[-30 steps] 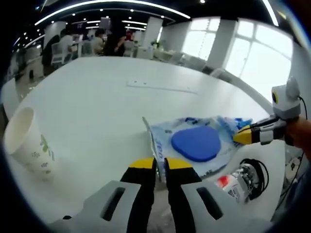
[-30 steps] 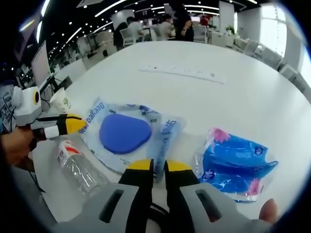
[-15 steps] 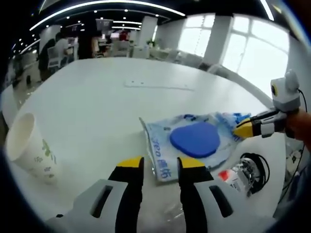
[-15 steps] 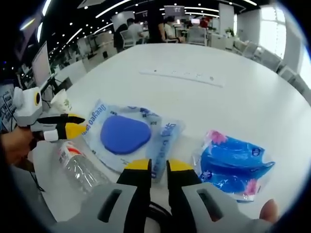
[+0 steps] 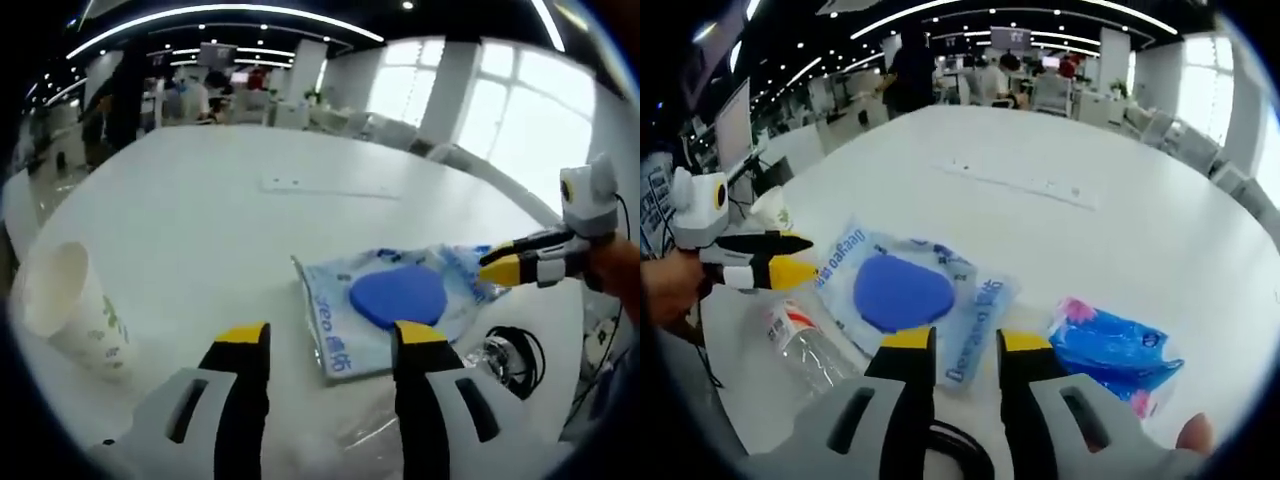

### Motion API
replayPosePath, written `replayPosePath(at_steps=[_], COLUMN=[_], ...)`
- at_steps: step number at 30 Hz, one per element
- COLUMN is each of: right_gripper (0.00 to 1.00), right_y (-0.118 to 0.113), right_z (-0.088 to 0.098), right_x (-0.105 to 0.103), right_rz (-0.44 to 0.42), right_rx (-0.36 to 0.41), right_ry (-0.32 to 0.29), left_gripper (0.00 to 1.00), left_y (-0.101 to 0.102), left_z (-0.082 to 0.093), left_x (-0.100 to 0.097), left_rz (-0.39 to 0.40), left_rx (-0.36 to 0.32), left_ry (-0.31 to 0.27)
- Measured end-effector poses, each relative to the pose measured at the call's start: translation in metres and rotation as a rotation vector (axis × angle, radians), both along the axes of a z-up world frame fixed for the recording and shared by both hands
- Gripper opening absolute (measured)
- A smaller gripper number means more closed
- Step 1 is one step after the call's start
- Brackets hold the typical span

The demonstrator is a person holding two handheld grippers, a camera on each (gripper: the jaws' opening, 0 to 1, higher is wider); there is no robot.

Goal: Arrange the tabletop items into an orderly group along one side of the table until the central work area is clear of visible clutter.

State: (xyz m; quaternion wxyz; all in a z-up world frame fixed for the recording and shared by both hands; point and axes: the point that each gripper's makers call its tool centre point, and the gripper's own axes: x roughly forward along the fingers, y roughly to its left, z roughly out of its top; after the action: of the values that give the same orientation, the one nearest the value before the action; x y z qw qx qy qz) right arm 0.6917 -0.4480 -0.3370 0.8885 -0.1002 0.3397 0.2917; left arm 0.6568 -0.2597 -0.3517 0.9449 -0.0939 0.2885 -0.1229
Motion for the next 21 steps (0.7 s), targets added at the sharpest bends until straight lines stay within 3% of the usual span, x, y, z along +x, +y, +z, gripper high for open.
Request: replayPosePath(at_steps=[11, 21], right_gripper=[0.35, 0.53], right_y=[0.013, 0.024], right_z=[0.042, 0.072], right_x=[-0.002, -0.015], right_rz=[0.021, 0.053], right_rx=[0.034, 0.068], right_ry=[-0.099, -0.166], left_gripper=[0.55, 0.63], left_y=[0.003, 0.006], left_z=[0.043, 0.081], left_x=[-0.005, -0.019], left_rz=[-0.002, -0.03], left_rx=[-0.033, -0.061], left_ry=[-0.077, -0.162])
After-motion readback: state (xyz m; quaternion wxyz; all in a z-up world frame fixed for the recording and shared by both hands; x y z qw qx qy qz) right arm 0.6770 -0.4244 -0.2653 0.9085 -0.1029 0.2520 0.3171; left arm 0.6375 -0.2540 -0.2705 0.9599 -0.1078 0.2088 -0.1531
